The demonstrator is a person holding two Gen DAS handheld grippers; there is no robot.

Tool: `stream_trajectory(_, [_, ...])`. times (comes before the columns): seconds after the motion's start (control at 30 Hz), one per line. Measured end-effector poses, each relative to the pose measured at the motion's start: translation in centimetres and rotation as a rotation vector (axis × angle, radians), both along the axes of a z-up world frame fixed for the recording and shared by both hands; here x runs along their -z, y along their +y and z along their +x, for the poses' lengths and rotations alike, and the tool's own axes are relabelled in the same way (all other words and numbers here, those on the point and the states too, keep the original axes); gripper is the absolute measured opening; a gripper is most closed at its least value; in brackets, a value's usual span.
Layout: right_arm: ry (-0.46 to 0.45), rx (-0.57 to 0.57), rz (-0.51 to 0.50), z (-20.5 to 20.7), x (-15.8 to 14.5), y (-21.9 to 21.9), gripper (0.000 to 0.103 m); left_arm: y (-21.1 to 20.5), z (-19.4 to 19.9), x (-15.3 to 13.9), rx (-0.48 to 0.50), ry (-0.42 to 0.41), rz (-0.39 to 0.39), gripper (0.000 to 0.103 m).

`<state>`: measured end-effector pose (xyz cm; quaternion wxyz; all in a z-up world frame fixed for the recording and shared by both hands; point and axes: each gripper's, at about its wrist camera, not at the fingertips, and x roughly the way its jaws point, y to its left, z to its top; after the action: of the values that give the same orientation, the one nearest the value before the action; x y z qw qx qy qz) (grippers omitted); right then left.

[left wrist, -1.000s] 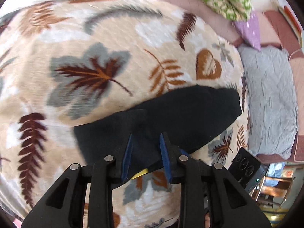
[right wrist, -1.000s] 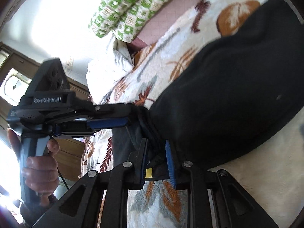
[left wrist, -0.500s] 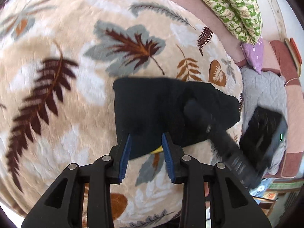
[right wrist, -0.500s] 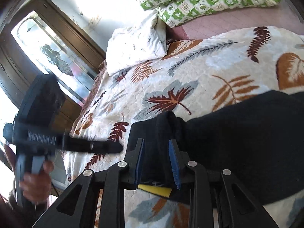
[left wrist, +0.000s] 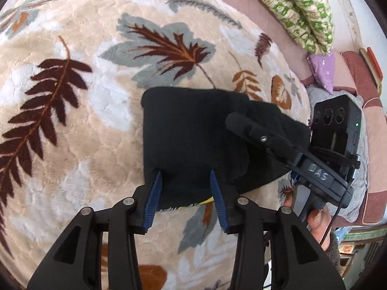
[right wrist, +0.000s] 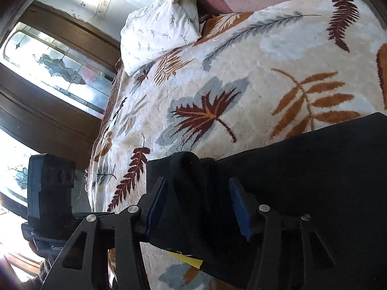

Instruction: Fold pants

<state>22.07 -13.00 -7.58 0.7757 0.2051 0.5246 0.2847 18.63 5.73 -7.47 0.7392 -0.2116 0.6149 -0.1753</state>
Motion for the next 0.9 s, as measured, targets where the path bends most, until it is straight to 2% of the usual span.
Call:
stream_trajectory(0.1, [0.008,0.002,0.01,0.1,0.3,-0.4,0.012,-0.5,-0.1,-0.2,0.002,-0.029,0.032,0.023])
stream_trajectory(0.13, [0.017,0.01,0.037,0.1,0.4,-0.8,0.012,-0.6,-0.2,-0.4,0.01,-0.034,0.037,0.017])
stream_trajectory(0.27, [0.043,0.081,0.156,-1.2,-0.3,-2.8,0.011,-1.1,-0.1,-0.9,0.066,-0.022,0.066,0.015])
stream_trajectory(0.3, [0.044,0.091,0.161,-1.6,-0.6,-3.1,0.011,-1.3,0.1,-0.6,0.075,-0.009,0.093,0.015])
stream_trajectory(0.47, [0.069,0.149,0.052,-1.8,1.4,-3.5,0.012,-2.3,0.5,0.1,0.111,-0.002,0.153,0.015])
stream_trajectory(0.6, [0.059,0.17,0.06,-1.6,2.3,-3.5,0.011,-2.3,0.4,-0.2,0.117,0.011,0.158,0.016])
stream_trajectory(0.7, [0.069,0.162,0.074,-1.6,1.1,-3.9,0.021,-1.5,0.1,-0.9,0.083,0.04,0.107,0.016])
stream_trajectory(0.8, [0.019,0.198,0.109,-2.7,-1.7,-5.9,0.025,-1.4,-1.0,-2.2,0.066,0.042,0.087,0.016])
stream_trajectory(0.9, [-0.033,0.226,0.107,-4.5,-4.5,-9.2,0.033,-3.0,-2.1,-3.9,0.093,0.011,0.073,0.016])
